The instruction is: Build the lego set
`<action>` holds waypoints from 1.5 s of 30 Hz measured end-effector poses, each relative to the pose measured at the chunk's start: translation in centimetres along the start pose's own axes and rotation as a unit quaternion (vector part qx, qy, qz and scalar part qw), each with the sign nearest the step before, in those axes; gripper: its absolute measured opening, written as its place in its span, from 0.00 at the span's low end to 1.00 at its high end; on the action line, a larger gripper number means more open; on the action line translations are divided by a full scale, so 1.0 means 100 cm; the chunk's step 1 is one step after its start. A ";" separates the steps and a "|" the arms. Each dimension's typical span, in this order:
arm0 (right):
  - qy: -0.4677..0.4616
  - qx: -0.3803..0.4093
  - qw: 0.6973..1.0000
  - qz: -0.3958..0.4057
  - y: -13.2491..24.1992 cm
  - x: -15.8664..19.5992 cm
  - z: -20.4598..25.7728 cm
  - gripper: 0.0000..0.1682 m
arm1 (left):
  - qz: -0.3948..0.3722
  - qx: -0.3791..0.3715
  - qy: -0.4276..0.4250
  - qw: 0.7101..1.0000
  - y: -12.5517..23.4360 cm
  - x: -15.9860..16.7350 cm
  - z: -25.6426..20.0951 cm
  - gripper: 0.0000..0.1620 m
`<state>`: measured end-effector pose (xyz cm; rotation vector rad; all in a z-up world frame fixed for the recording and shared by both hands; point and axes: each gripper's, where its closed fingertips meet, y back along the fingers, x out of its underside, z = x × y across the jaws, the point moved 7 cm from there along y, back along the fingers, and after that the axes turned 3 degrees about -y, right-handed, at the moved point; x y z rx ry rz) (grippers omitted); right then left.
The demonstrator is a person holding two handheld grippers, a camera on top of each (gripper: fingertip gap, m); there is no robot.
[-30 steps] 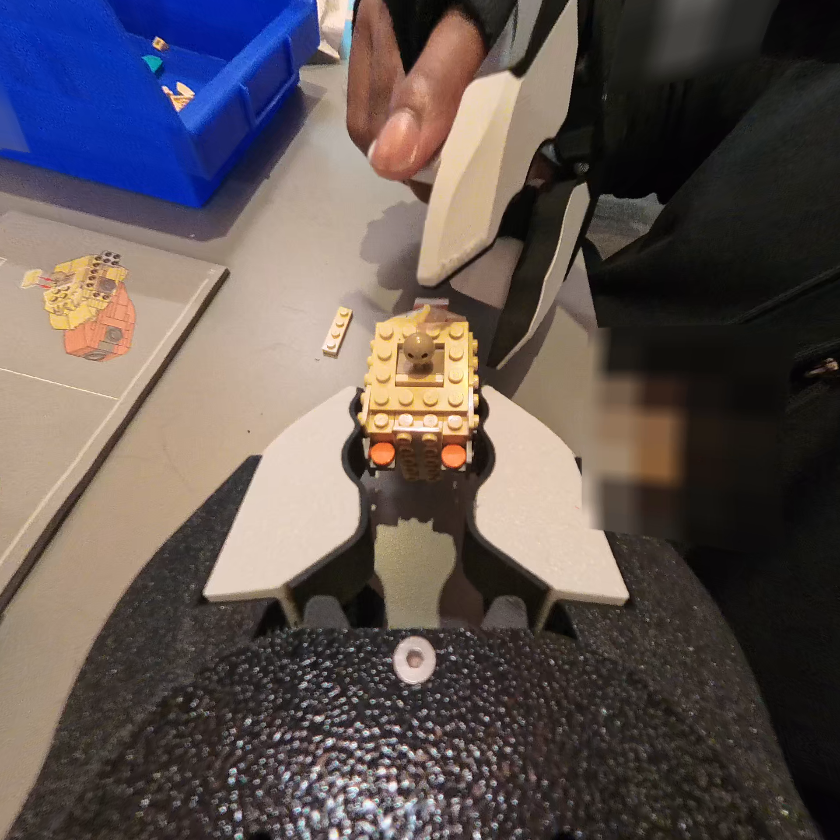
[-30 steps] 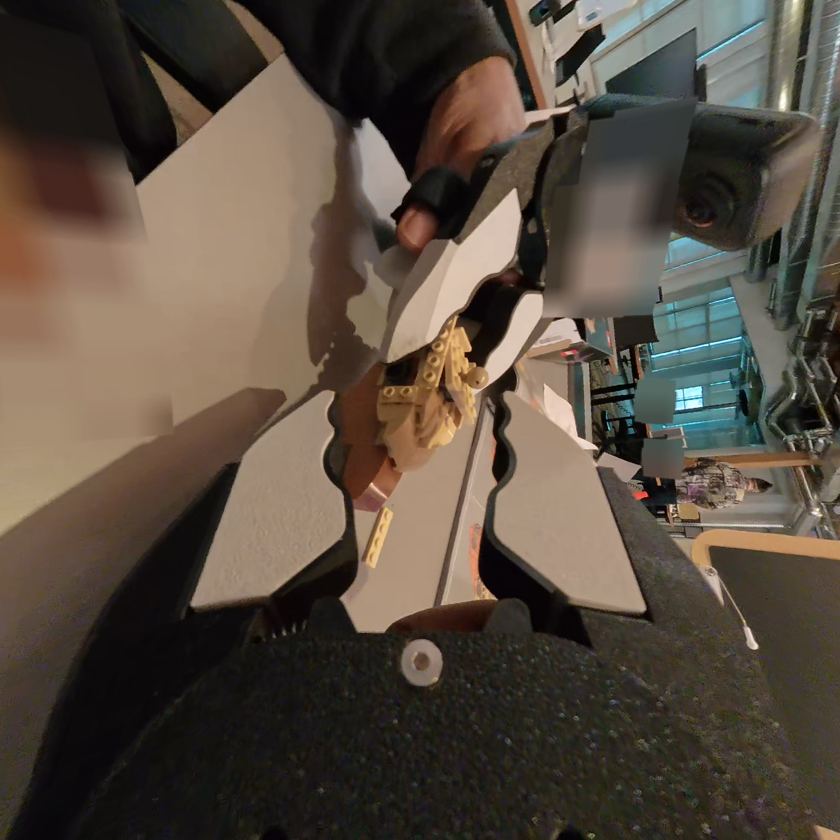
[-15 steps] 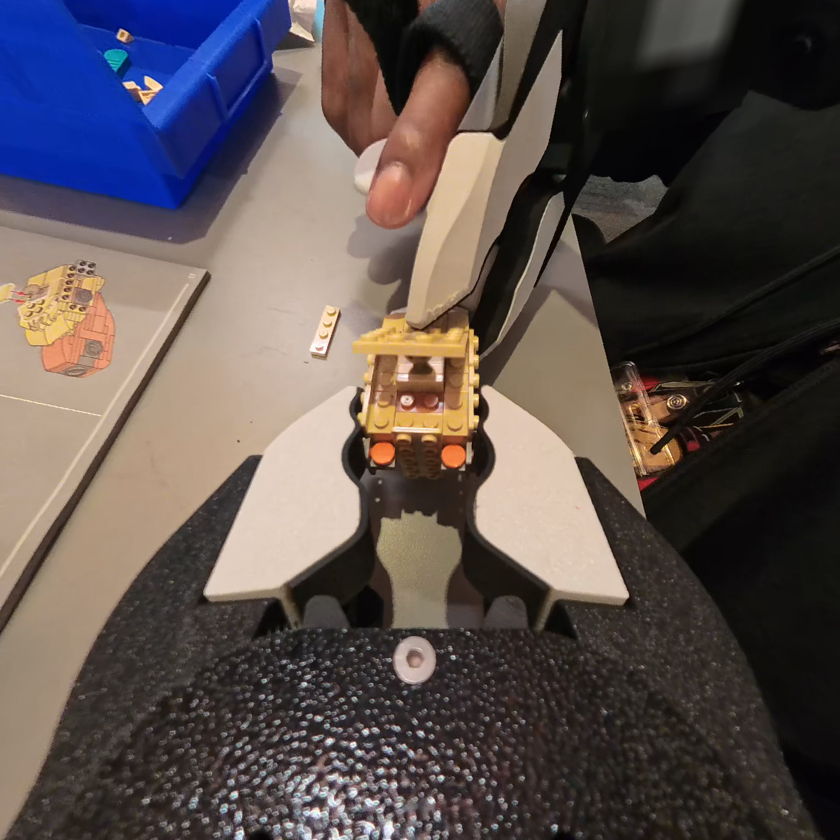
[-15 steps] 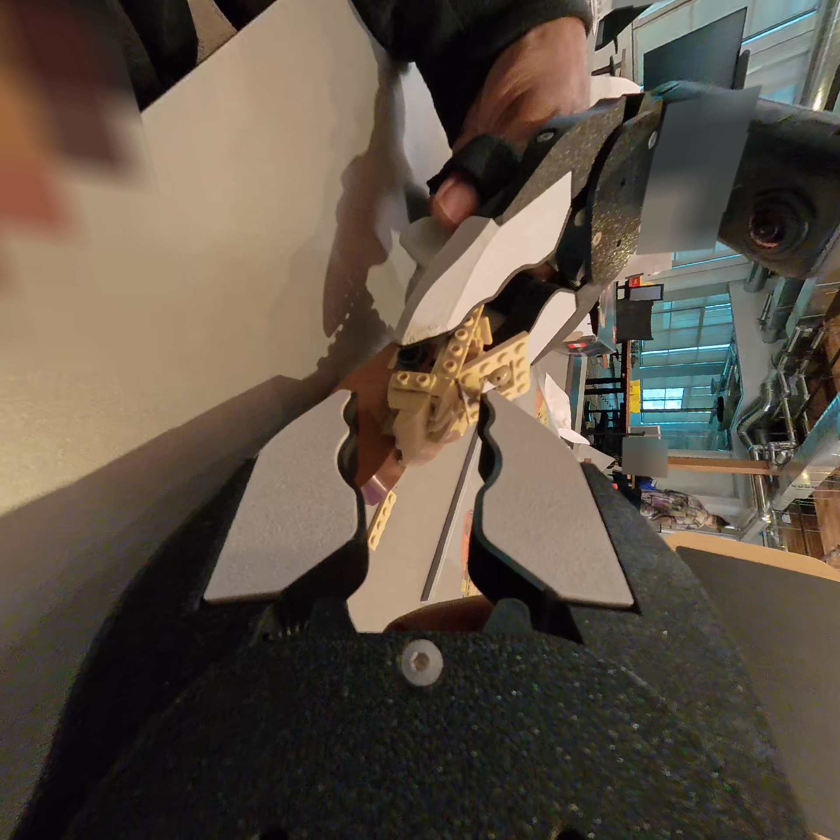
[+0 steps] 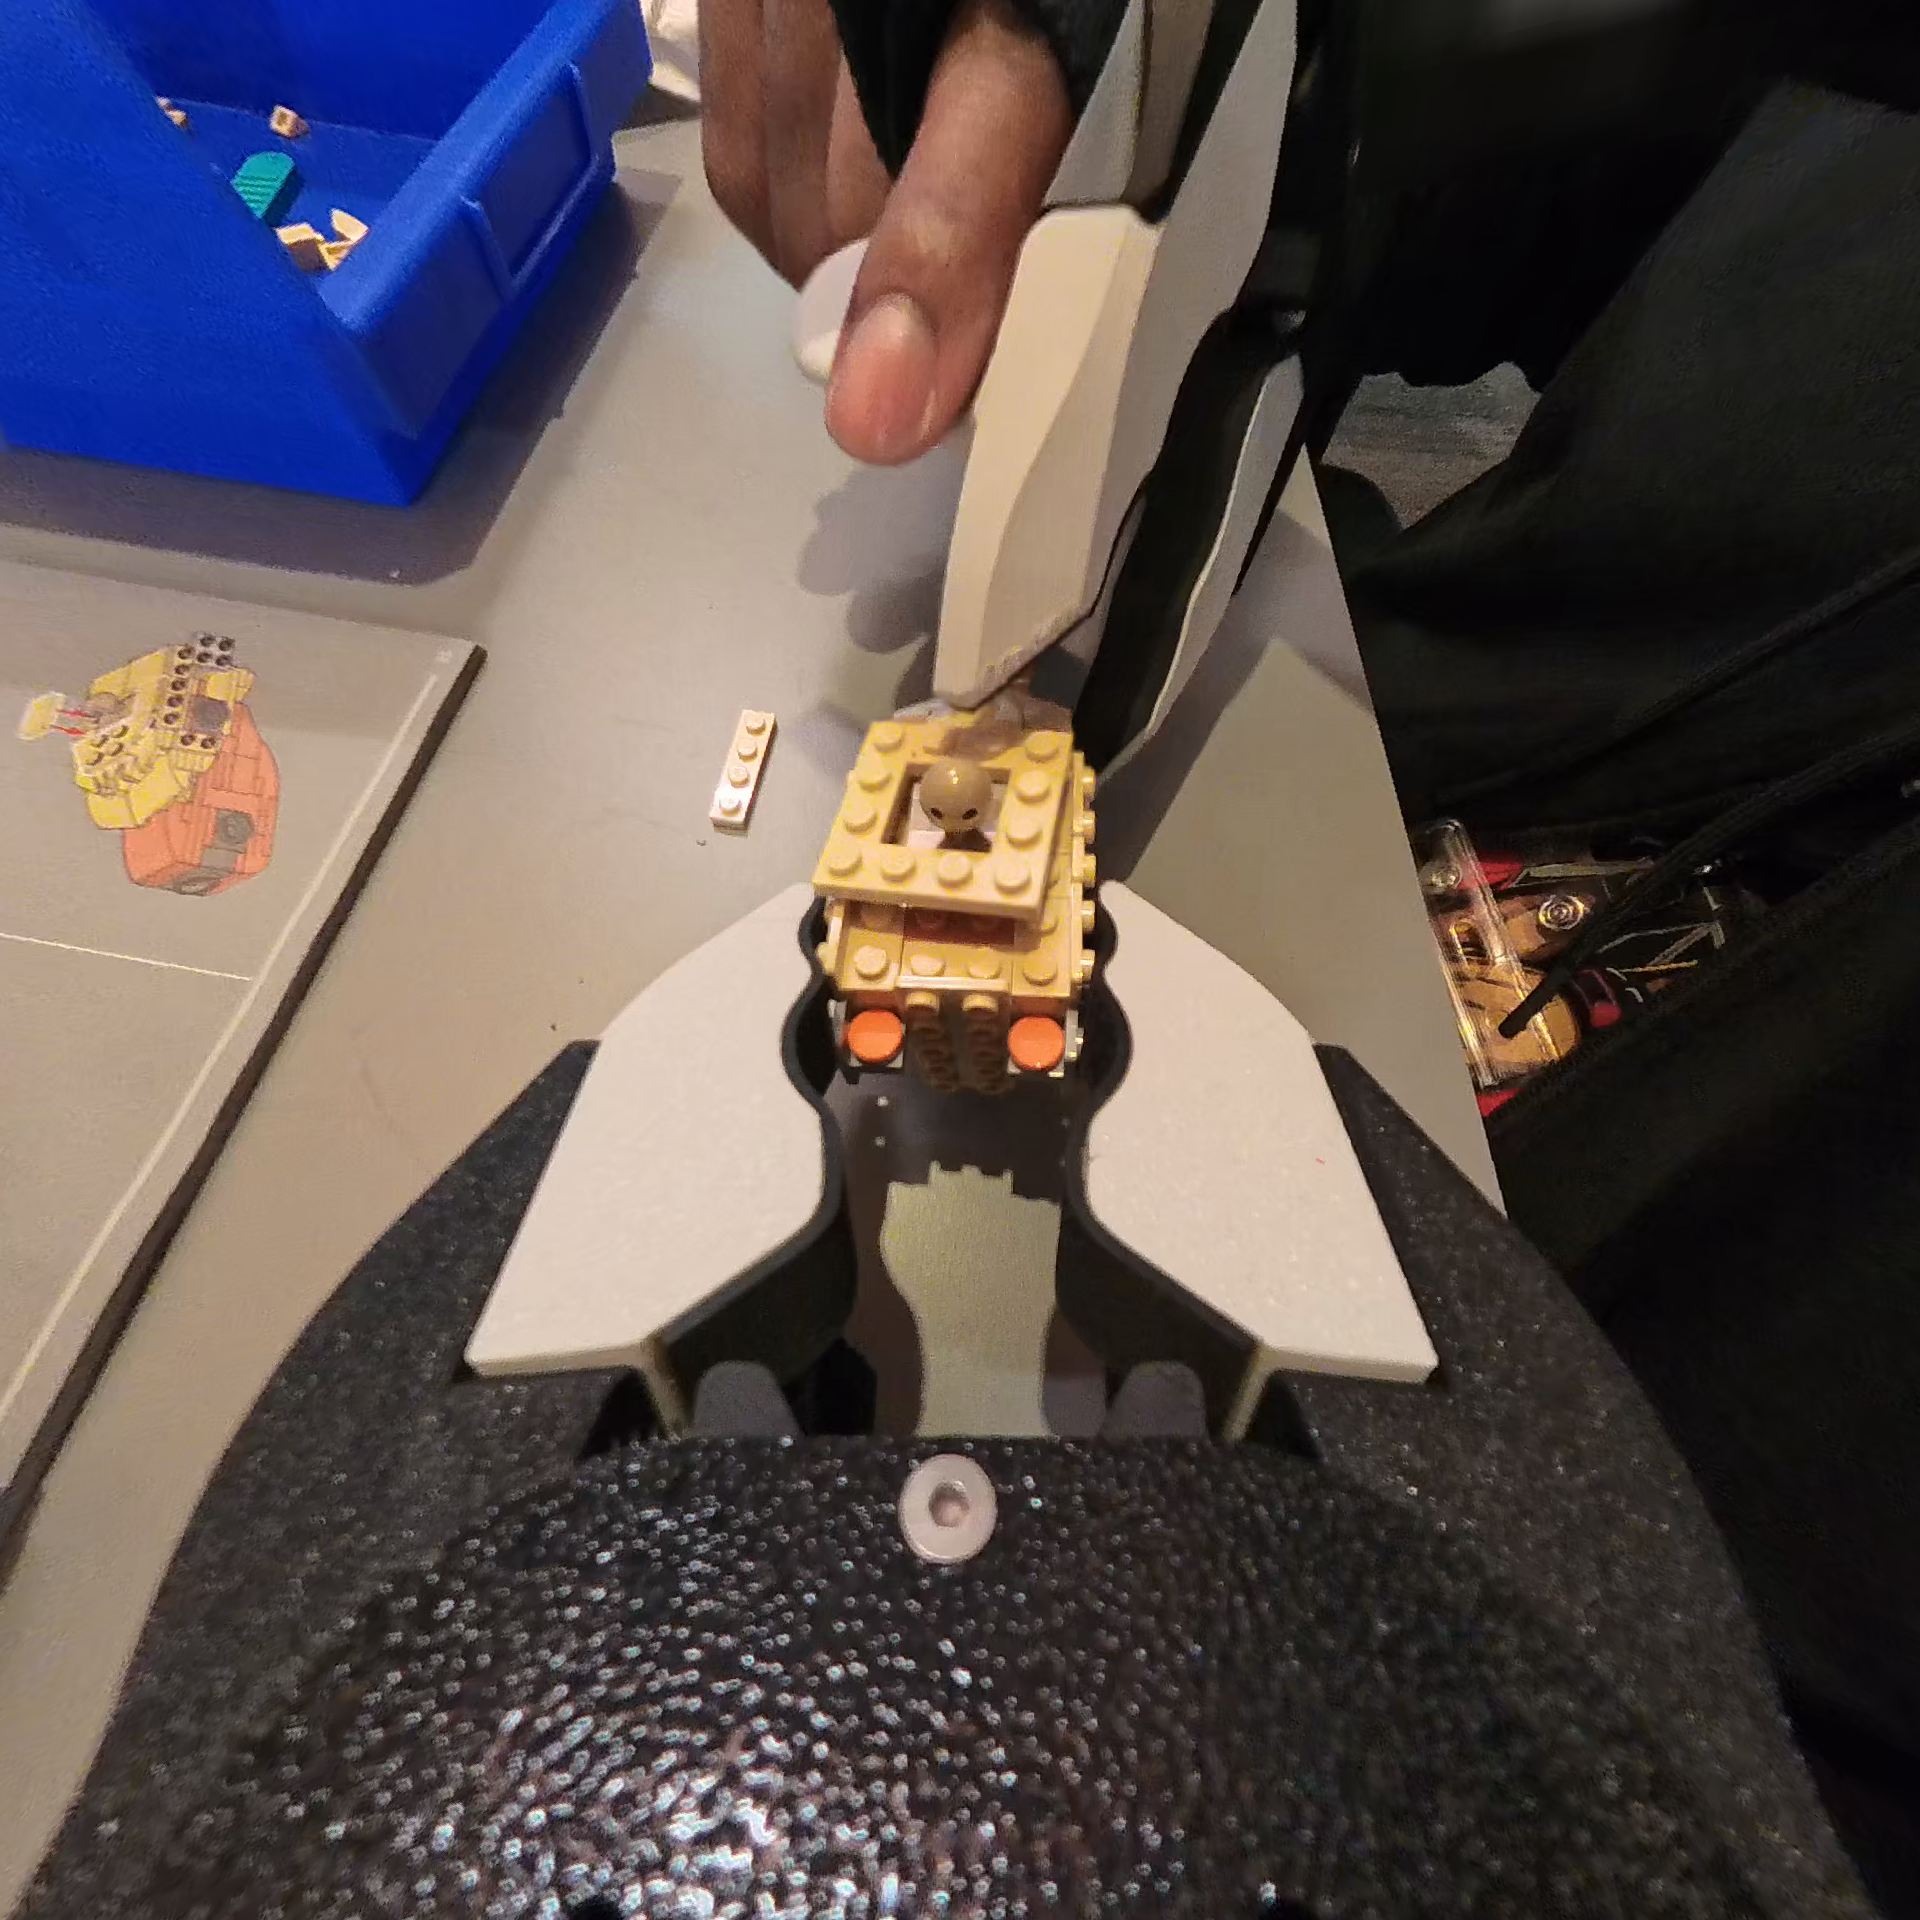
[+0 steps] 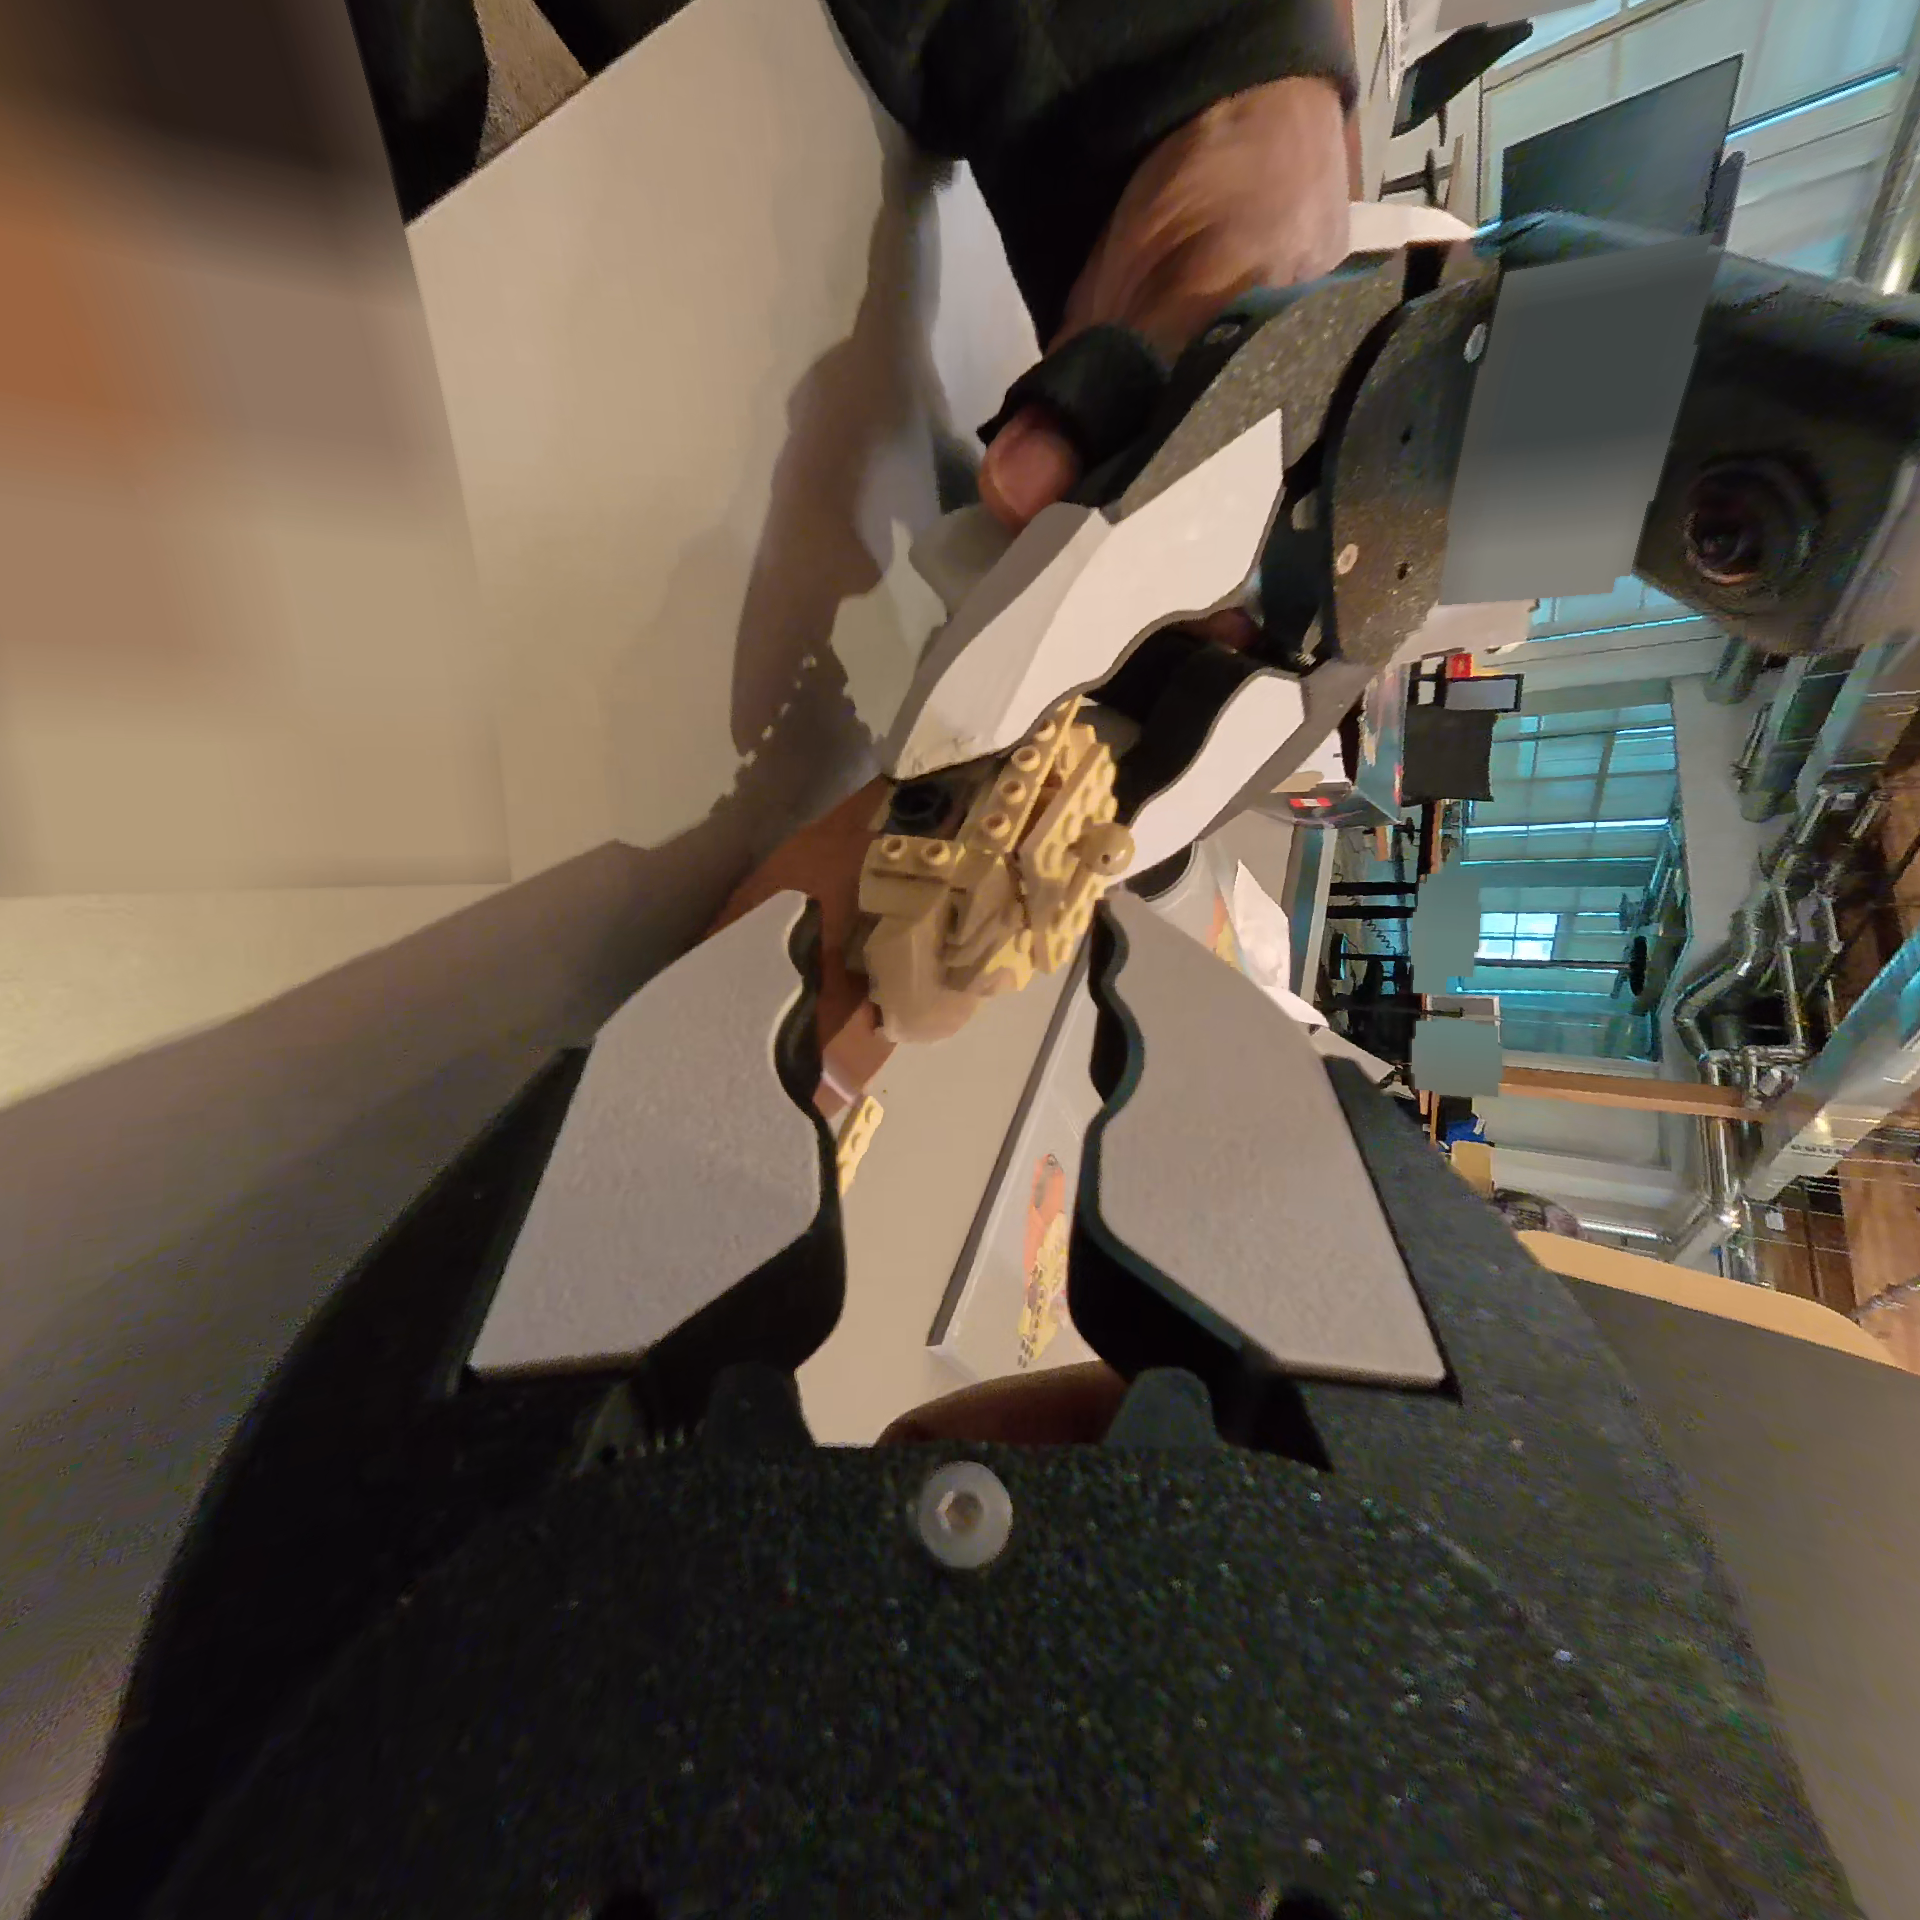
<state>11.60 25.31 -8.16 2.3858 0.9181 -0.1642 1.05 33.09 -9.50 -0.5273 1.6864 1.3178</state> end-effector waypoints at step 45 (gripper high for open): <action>-0.032 -0.081 0.995 -0.038 0.021 0.002 -0.008 0.40 | -0.006 0.011 -0.064 0.998 -0.003 -0.002 -0.009 0.27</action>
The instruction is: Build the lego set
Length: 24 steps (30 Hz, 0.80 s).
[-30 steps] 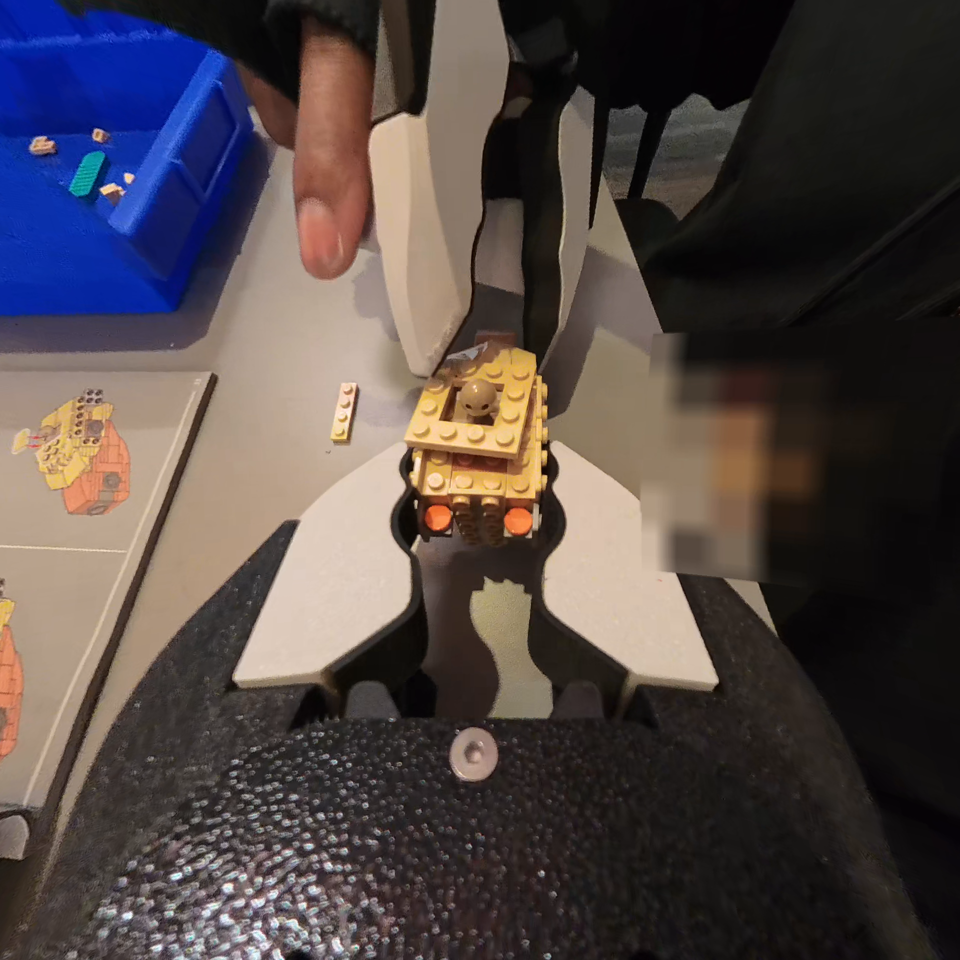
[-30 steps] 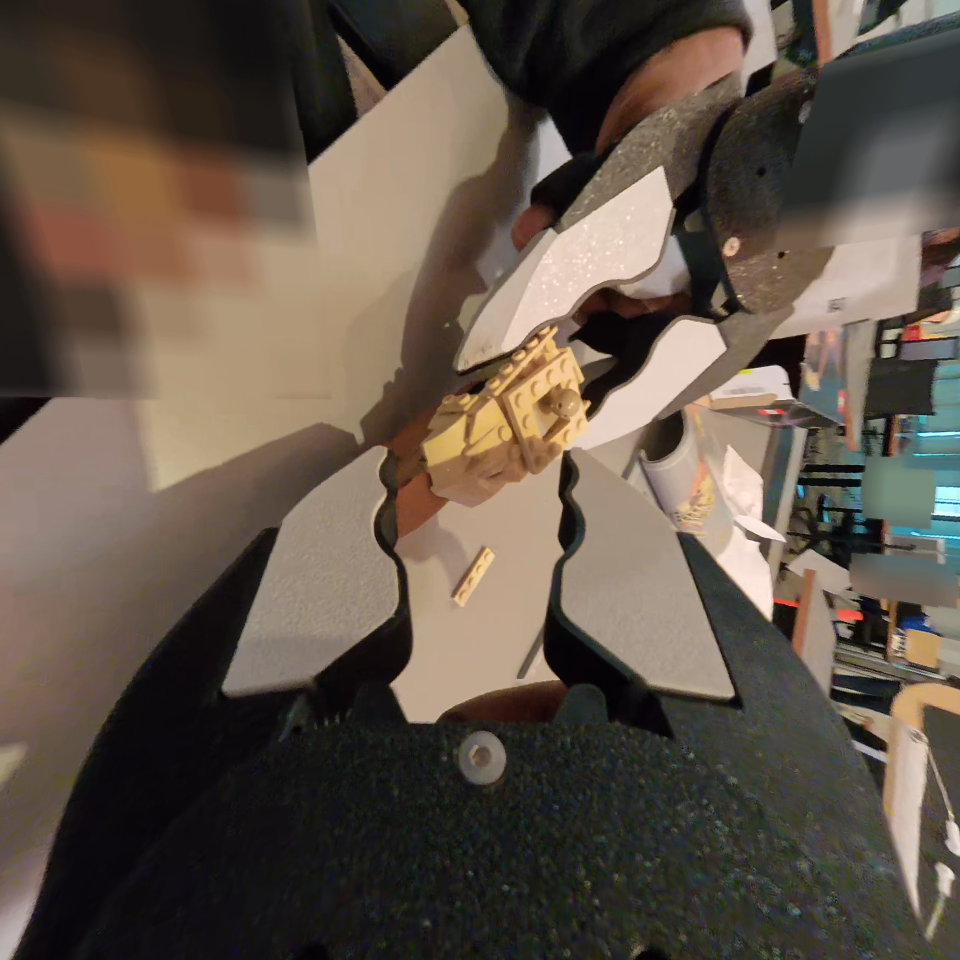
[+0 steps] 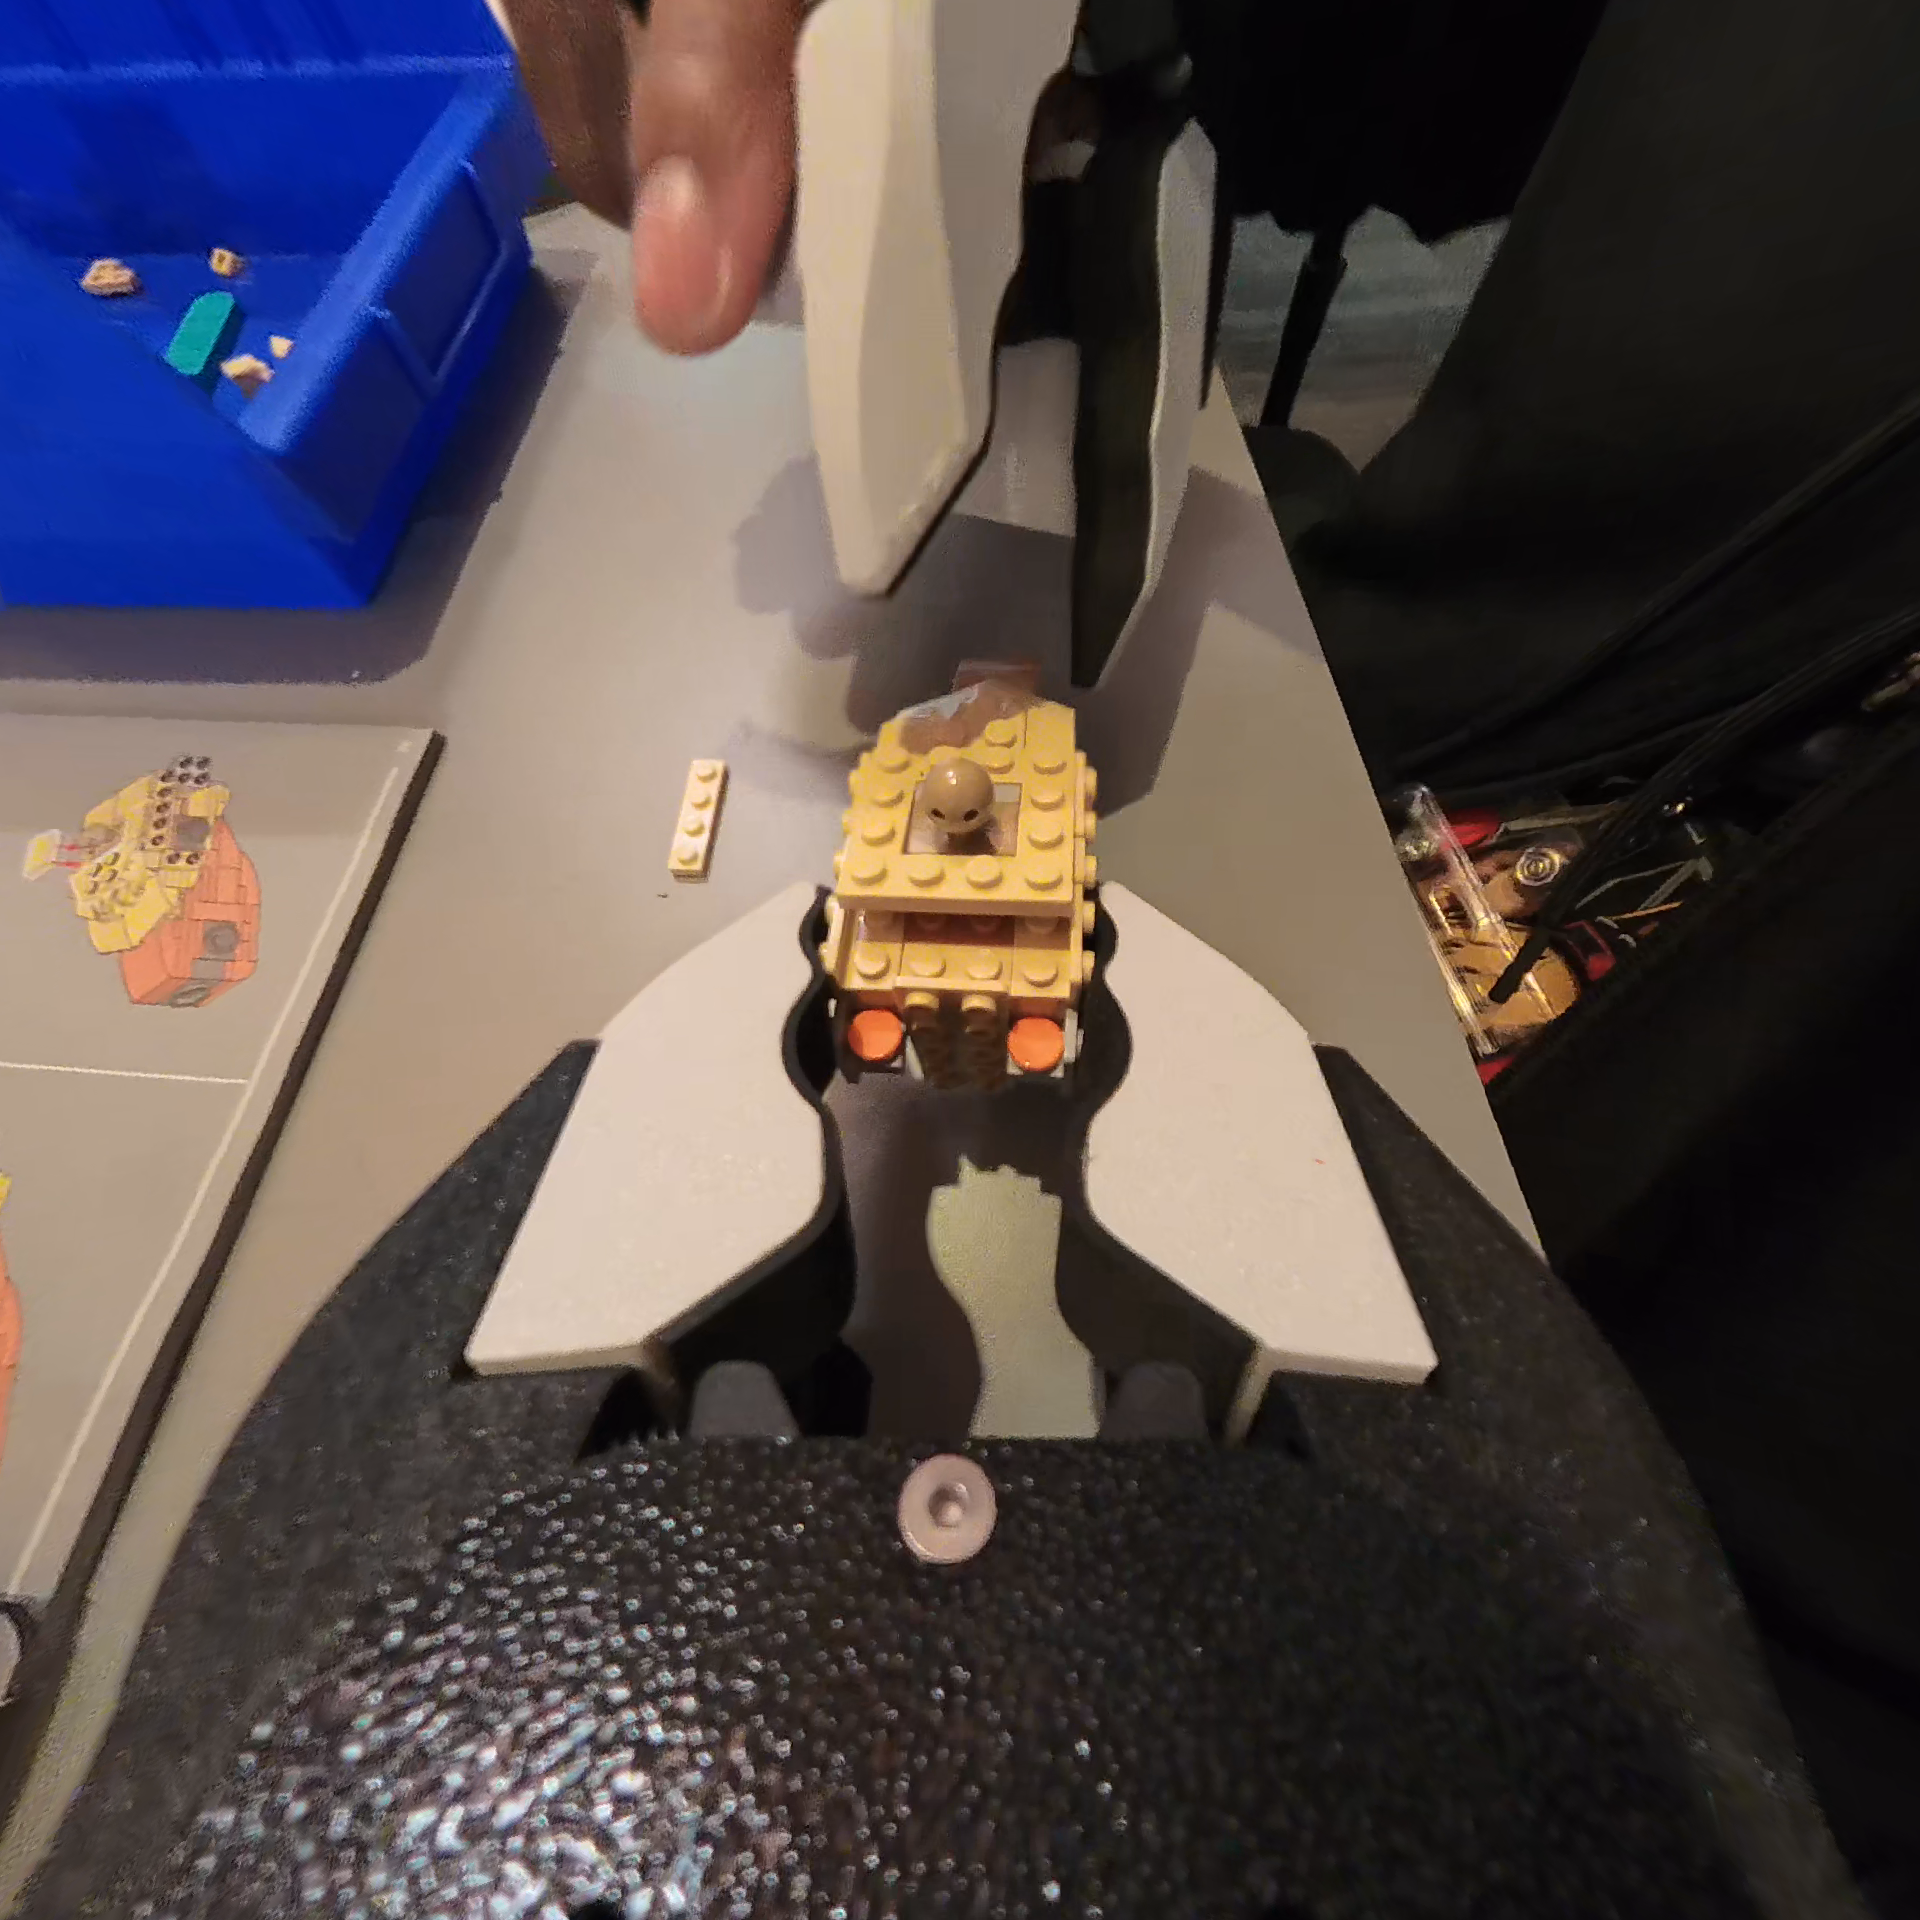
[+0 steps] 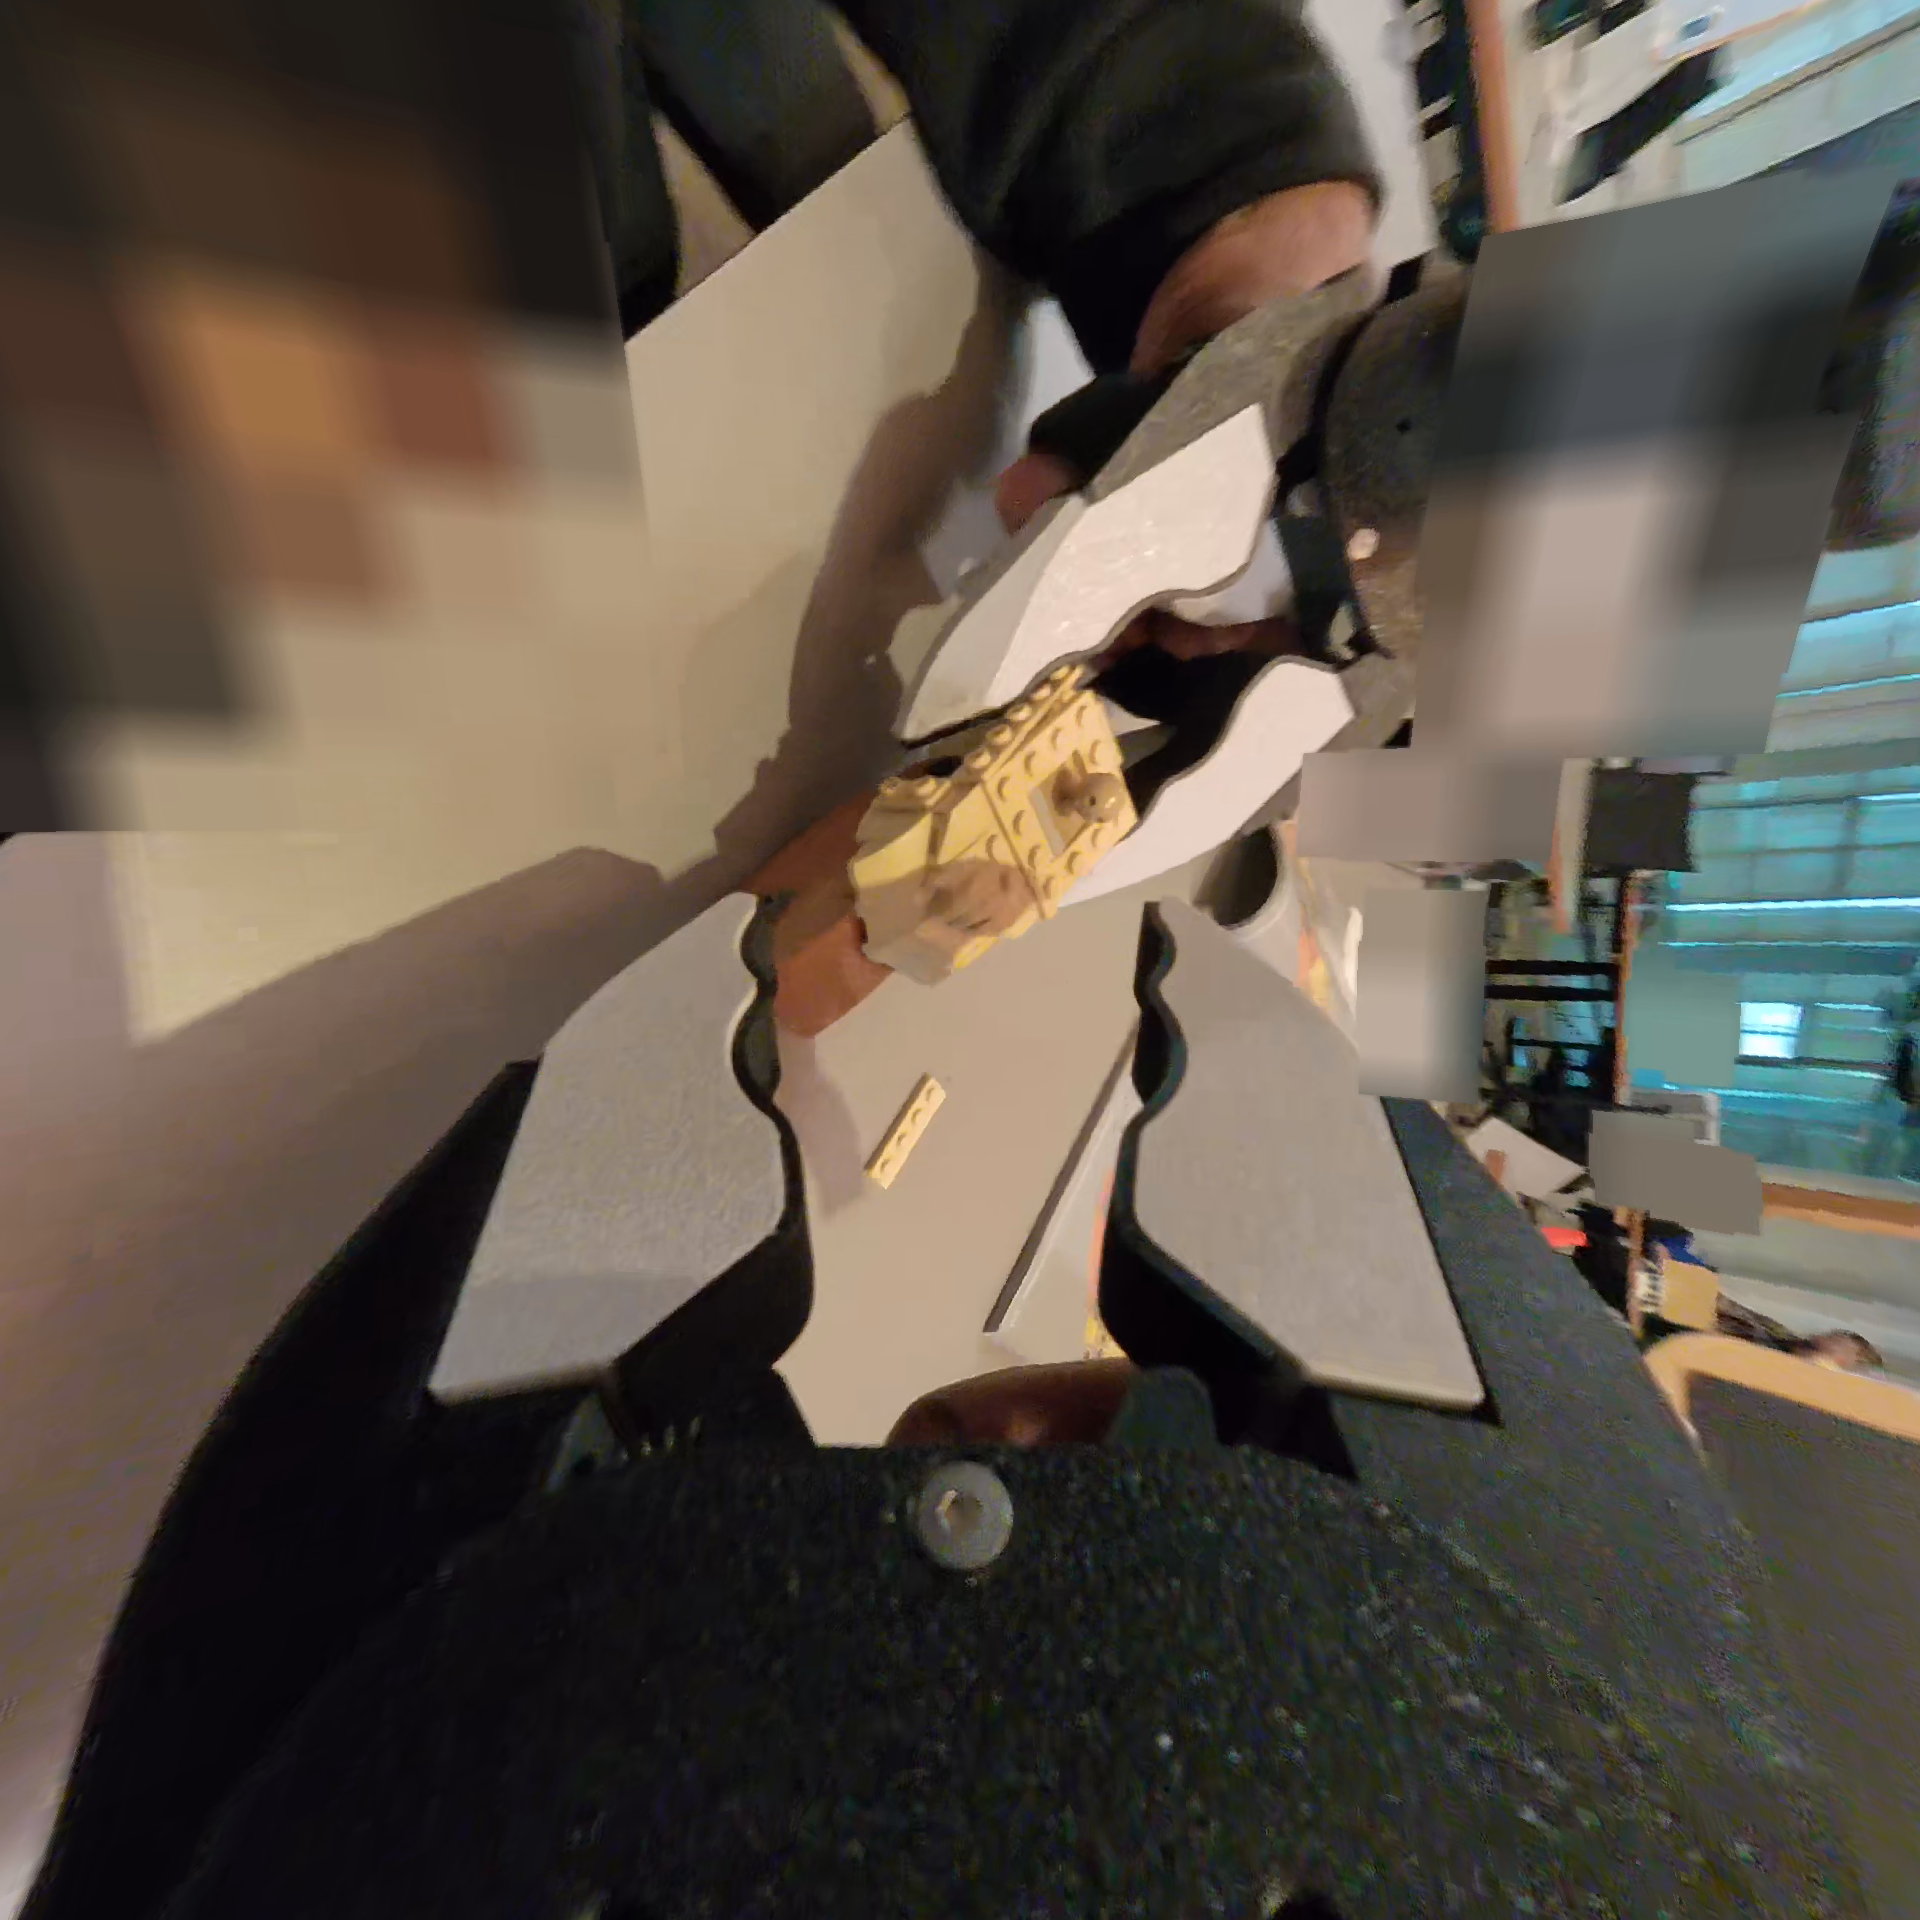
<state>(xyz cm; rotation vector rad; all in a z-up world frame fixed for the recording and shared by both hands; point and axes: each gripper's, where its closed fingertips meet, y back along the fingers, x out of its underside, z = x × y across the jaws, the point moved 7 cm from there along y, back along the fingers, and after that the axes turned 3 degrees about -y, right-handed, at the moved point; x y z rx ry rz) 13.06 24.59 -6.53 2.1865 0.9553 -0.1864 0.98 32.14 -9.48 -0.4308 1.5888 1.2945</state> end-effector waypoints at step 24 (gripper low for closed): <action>-0.451 0.023 0.892 -0.038 -0.016 0.027 0.002 0.22 | -0.073 -0.040 0.021 0.996 0.015 -0.013 0.012 0.27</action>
